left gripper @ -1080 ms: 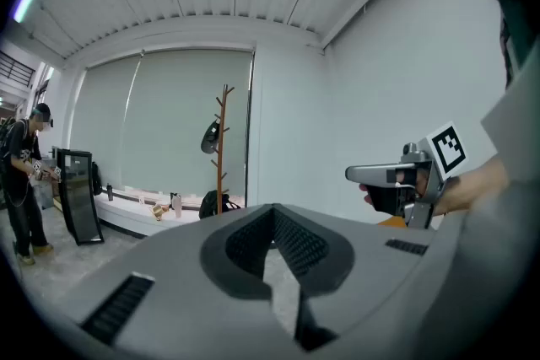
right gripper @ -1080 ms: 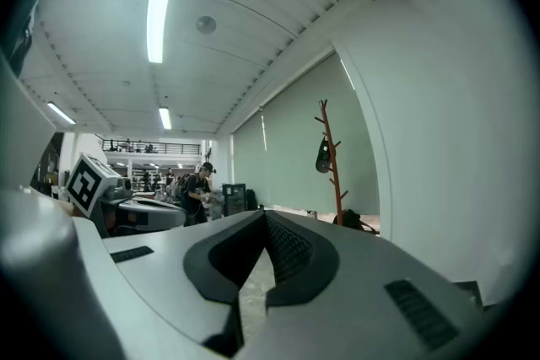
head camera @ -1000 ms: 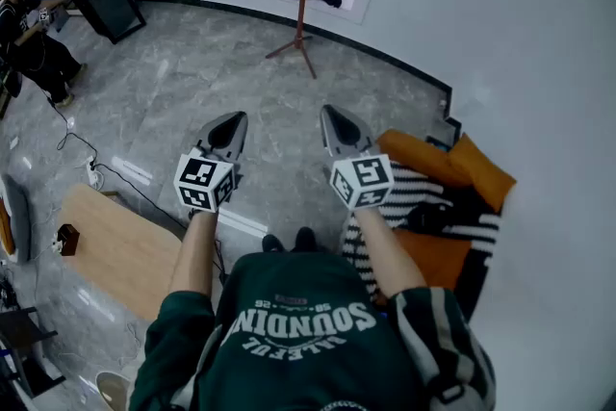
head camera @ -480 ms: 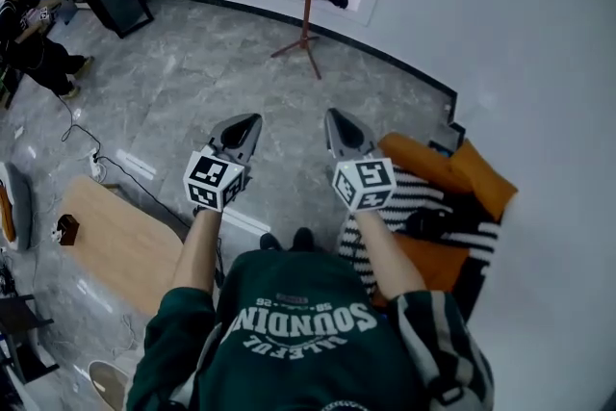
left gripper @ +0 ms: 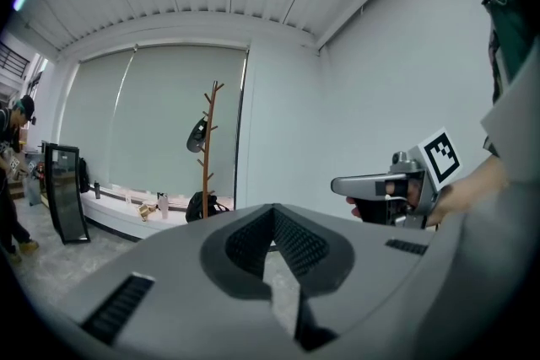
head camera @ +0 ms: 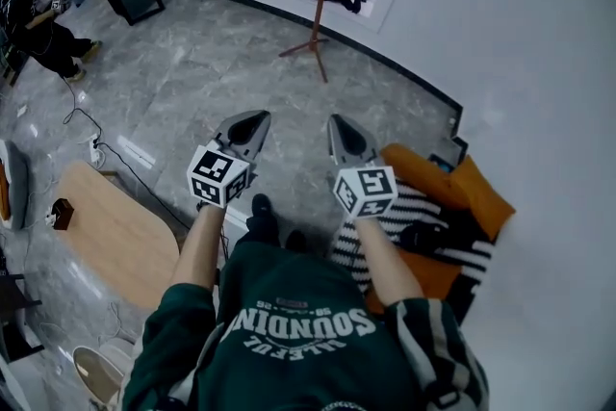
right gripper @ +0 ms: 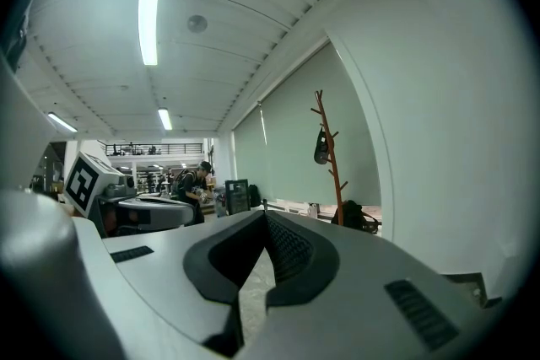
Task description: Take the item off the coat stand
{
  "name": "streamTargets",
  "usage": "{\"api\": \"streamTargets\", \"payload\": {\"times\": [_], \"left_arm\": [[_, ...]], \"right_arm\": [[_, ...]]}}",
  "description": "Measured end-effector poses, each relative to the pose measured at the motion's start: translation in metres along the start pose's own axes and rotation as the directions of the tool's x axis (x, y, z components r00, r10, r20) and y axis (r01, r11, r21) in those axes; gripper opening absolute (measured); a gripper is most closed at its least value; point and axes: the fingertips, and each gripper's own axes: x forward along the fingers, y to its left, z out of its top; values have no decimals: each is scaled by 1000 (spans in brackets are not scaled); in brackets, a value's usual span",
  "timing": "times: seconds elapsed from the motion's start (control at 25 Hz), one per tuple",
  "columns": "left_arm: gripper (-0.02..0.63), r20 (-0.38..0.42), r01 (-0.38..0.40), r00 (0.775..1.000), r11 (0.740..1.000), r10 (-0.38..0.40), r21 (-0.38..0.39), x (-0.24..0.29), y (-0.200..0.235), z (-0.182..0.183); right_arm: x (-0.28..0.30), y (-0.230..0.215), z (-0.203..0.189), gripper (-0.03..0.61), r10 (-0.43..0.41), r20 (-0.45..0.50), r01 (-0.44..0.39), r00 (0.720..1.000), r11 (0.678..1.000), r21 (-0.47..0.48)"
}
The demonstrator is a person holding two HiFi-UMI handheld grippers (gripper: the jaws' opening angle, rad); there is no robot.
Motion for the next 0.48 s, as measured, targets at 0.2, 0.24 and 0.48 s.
{"api": "streamTargets", "payload": {"times": [0.2,0.24,0.48], "left_arm": [[1,4,-26,1000,1000,26,-15,22,35,3],[1,5,-29,1000,999,29,-25,28,45,2],[0,13,-17,1000,999,17,-37,74,112,5]], "right_arm": [[38,-14,3,-2,-5,-4,5,1000,1000,-6],[48,-17,3,-2,-8,-5,8,1000,1000,-7],[121,-39,9,-2,-30,-3,30,1000,1000,-11]]}}
